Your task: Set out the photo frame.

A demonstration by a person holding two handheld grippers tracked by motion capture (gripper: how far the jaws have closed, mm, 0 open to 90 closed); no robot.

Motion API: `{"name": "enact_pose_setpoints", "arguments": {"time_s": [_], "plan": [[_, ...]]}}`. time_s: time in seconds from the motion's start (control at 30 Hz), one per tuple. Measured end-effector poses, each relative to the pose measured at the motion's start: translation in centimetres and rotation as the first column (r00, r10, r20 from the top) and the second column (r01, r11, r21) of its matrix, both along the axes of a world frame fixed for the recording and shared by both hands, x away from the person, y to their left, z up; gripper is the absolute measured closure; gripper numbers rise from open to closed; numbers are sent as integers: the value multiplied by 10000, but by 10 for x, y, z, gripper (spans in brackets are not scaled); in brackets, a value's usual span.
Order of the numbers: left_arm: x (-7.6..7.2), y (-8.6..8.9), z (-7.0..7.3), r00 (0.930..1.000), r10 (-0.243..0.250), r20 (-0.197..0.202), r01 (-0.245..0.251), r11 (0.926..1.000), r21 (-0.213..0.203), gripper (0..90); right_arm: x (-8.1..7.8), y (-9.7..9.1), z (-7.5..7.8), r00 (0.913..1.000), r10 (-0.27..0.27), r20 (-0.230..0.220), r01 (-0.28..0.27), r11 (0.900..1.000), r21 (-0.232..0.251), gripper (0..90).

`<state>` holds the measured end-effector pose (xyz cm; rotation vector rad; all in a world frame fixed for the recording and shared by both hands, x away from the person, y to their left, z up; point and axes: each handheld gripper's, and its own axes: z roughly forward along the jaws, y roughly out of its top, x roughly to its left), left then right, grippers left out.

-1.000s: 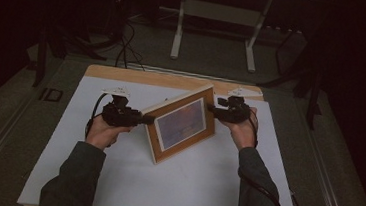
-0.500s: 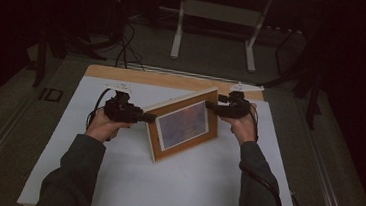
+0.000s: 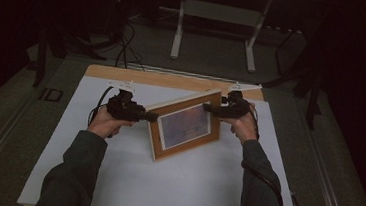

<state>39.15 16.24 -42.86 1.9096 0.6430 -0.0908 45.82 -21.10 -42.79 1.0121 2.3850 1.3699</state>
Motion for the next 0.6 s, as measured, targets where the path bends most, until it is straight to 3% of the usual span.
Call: {"name": "enact_pose_setpoints", "arguments": {"time_s": [0.17, 0.4, 0.53, 0.6], "plan": [[-3, -3, 2, 9994, 251, 226, -258, 9992, 320, 707, 0, -2, -3, 9998, 44, -176, -40, 9998, 217, 289], [-8, -9, 5, 9915, 1152, 602, -1196, 9899, 761, 690, 0, -8, -3, 9997, -102, -242, 113, 9988, 467, 349], [-14, -16, 7, 9794, 1780, 955, -1893, 9738, 1258, 679, 0, -17, -6, 9989, -237, -414, 282, 9935, 1101, 424], [-15, -17, 6, 9784, 1860, 903, -1971, 9709, 1361, 657, -1, -21, -8, 9981, -358, -496, 422, 9900, 1349, 478]]}}
